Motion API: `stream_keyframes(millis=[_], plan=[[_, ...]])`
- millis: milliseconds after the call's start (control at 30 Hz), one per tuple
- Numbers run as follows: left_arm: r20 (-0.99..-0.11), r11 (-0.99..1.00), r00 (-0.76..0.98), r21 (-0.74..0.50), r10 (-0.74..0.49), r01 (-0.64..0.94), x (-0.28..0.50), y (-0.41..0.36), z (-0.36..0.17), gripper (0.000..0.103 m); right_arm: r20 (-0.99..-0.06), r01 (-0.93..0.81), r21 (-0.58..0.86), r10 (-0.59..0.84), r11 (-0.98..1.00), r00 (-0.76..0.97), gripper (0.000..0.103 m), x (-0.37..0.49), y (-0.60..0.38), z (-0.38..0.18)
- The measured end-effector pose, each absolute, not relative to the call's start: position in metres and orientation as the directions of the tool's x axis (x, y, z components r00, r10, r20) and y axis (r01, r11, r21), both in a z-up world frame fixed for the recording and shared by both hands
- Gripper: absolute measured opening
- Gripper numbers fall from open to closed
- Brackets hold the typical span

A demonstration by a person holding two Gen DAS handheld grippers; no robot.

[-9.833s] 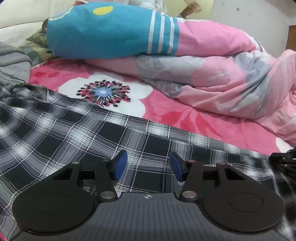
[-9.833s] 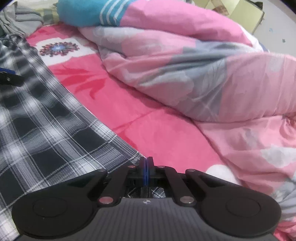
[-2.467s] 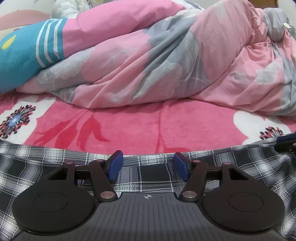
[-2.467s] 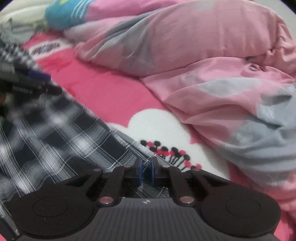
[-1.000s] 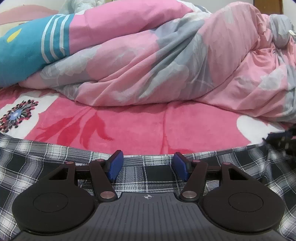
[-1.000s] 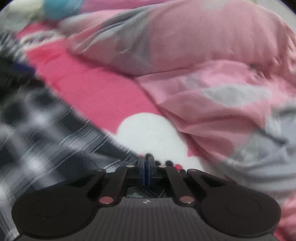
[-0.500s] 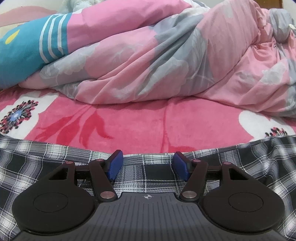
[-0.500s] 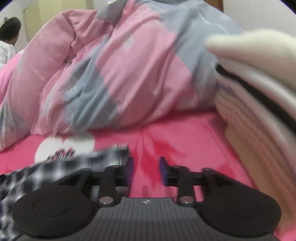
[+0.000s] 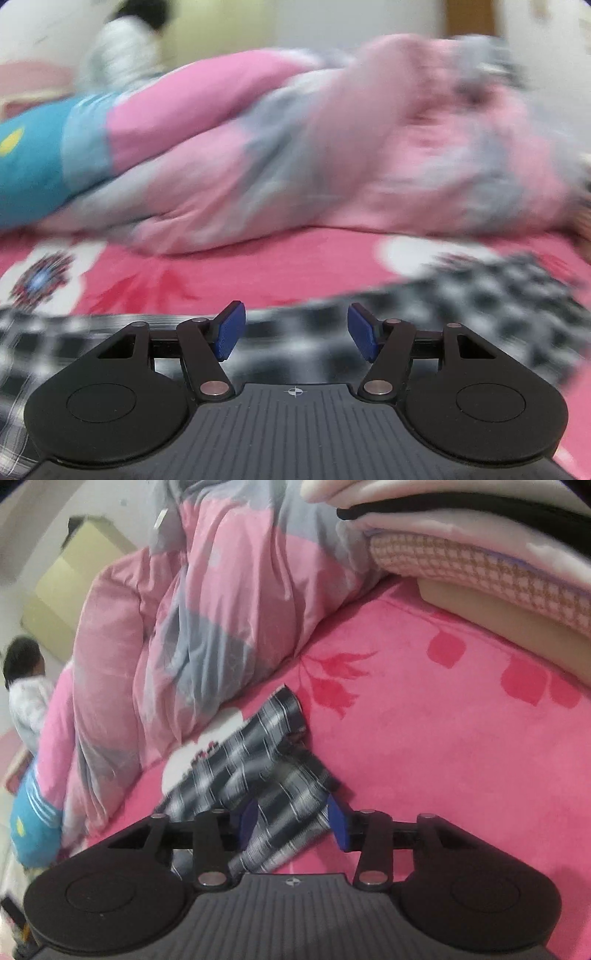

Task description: Fold clothes

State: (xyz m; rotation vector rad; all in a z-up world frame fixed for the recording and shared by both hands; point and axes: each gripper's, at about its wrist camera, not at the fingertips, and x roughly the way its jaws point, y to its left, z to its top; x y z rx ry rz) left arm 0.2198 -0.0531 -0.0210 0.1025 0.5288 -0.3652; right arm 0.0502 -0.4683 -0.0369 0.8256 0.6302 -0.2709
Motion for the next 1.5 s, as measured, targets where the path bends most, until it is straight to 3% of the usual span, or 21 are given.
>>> stream_keyframes(millis=[200,300,433,500,700,833,1000,1067,1300,1400,1433,1500], plan=[[-0.501,0.746,0.686,0.112,-0.528,0.656,0.151,-0.130,-0.014,0.061,-0.555,0.475,0.717,0.005,0.510,0.832,0.030,0.040,-0.482,-0.065],[-0.507,0.683,0.652,0.157,-0.563,0.713,0.137,-0.166,-0.020,0.059,-0.543,0.466,0.718,-0.003,0.517,0.840,0.028,0.045,-0.487,-0.069],[-0.527,0.636,0.634,0.210,-0.566,0.742,0.129,-0.198,-0.033,0.049,-0.573,0.449,0.689,0.047,0.569,0.818,0.028,0.068,-0.491,-0.077],[-0.532,0.622,0.635,0.237,-0.560,0.747,0.127,-0.208,-0.037,0.048,-0.564,0.430,0.685,0.055,0.589,0.824,0.001,0.072,-0.492,-0.080],[-0.546,0.581,0.629,0.288,-0.553,0.761,0.121,-0.229,-0.046,0.048,-0.458,0.352,0.746,0.052,0.565,0.888,0.001,0.043,-0.500,-0.081],[-0.568,0.551,0.622,0.321,-0.539,0.770,0.116,-0.239,-0.054,0.043,-0.436,0.338,0.792,0.083,0.508,0.896,0.001,0.028,-0.506,-0.095],[-0.584,0.562,0.608,0.290,-0.537,0.775,0.113,-0.243,-0.056,0.007,-0.363,0.270,0.851,0.135,0.451,0.922,0.001,0.029,-0.515,-0.093],[-0.579,0.574,0.599,0.256,-0.553,0.778,0.112,-0.241,-0.053,0.003,-0.347,0.253,0.859,0.145,0.445,0.926,0.001,0.025,-0.518,-0.090],[-0.629,0.550,0.488,0.114,-0.605,0.828,0.116,-0.229,-0.059,0.005,-0.519,0.385,0.748,0.115,0.541,0.847,0.004,0.030,-0.520,-0.109],[-0.591,0.559,0.456,0.011,-0.665,0.829,0.121,-0.205,-0.044,0.013,-0.548,0.363,0.662,0.092,0.656,0.832,0.025,0.059,-0.511,-0.090],[-0.571,0.562,0.450,-0.024,-0.687,0.827,0.123,-0.195,-0.038,0.019,-0.556,0.354,0.630,0.083,0.691,0.827,0.027,0.068,-0.508,-0.084],[-0.538,0.581,0.456,-0.078,-0.709,0.810,0.127,-0.178,-0.031,0.020,-0.573,0.334,0.562,0.064,0.757,0.817,0.027,0.087,-0.501,-0.072]])
